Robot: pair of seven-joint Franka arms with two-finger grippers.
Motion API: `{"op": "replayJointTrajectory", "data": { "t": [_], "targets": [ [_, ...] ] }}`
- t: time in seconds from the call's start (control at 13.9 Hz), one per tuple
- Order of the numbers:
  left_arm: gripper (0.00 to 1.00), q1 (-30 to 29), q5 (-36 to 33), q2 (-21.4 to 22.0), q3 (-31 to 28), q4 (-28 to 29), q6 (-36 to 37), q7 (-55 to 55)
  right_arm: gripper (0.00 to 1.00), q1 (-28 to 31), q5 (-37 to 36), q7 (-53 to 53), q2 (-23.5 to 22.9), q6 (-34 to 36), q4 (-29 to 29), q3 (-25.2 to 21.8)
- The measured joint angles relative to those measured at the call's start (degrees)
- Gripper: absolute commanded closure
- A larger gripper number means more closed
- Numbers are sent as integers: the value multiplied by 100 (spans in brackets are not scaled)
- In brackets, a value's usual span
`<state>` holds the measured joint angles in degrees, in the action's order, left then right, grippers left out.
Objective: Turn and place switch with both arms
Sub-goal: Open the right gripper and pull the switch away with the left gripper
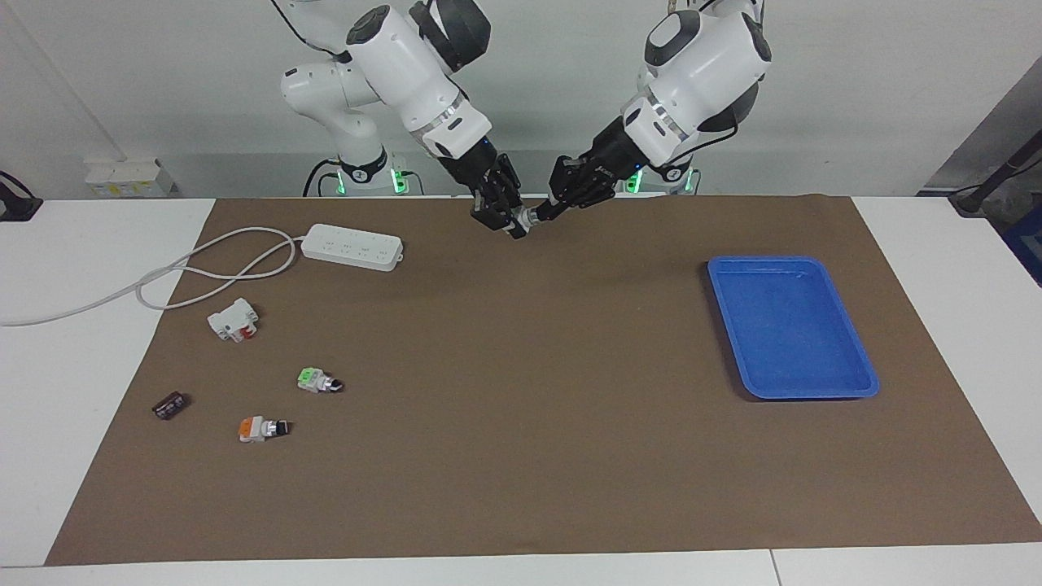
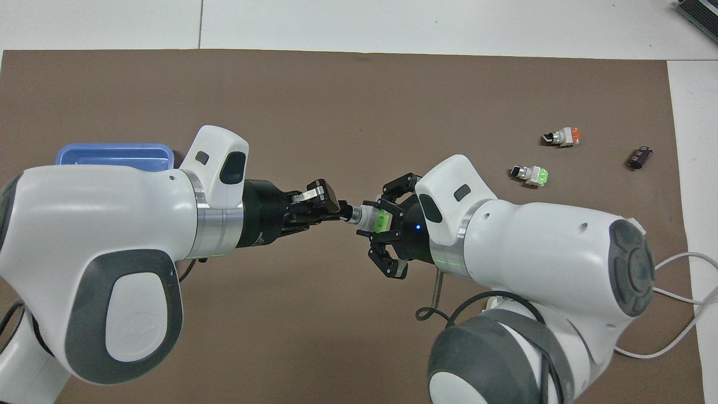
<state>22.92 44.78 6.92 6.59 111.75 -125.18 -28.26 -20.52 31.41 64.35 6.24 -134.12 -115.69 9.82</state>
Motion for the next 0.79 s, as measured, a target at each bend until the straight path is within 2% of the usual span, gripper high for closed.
{"op": "replayJointTrajectory", "data": {
  "t": [0.79],
  "targets": [
    [100,8,0,0,7,38,17,-2356,100,0,2,0,3,66,-3,-3]
  ]
}}
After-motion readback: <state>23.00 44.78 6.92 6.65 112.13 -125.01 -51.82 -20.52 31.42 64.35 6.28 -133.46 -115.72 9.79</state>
